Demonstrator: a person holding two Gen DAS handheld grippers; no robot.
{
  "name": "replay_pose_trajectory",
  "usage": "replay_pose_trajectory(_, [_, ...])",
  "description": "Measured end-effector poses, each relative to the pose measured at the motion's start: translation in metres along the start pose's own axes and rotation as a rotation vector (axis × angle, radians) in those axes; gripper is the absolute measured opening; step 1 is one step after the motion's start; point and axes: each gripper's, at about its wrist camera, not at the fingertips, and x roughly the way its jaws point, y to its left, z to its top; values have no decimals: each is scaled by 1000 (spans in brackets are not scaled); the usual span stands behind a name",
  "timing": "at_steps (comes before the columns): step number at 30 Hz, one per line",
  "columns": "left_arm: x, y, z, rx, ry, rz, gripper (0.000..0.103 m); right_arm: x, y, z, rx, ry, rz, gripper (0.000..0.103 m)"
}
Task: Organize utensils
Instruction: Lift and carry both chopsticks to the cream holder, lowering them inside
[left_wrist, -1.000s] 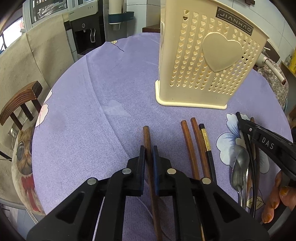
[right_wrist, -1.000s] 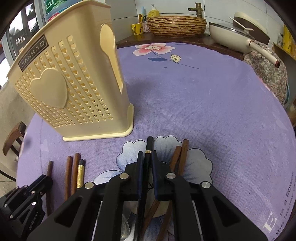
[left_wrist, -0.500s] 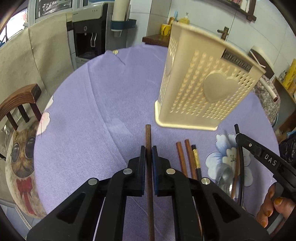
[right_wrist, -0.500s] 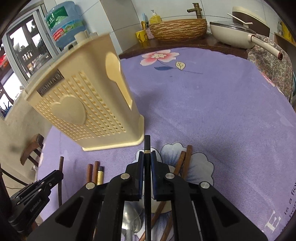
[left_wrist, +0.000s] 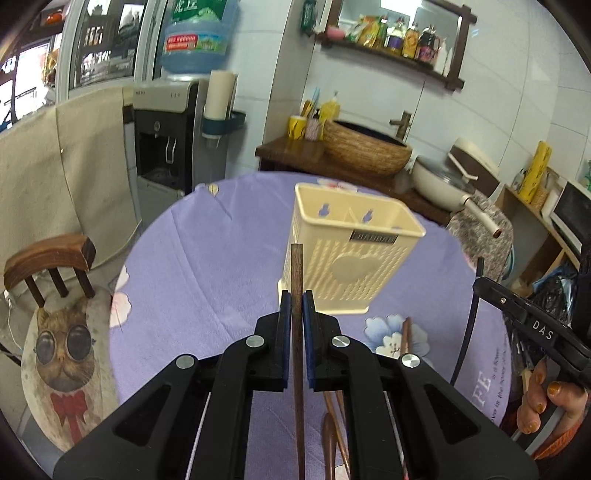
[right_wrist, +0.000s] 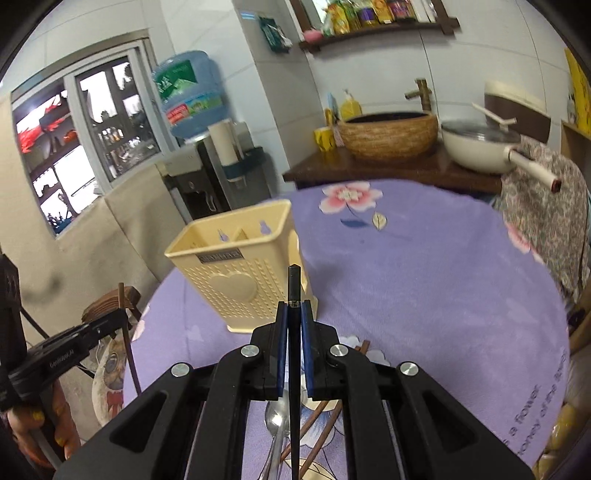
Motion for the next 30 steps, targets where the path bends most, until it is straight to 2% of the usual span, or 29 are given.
replay_pose_trajectory(3, [-14, 2, 8, 10, -36, 7, 7, -18, 1, 7, -22, -8, 20, 8])
replay_pose_trajectory(13, [-32, 8, 15, 13, -59, -2, 7, -42, 5, 17, -60, -22, 31, 8])
replay_pose_trajectory(30, [-44, 15, 31, 9, -96, 16, 7, -47, 23, 31, -108, -19, 49, 7])
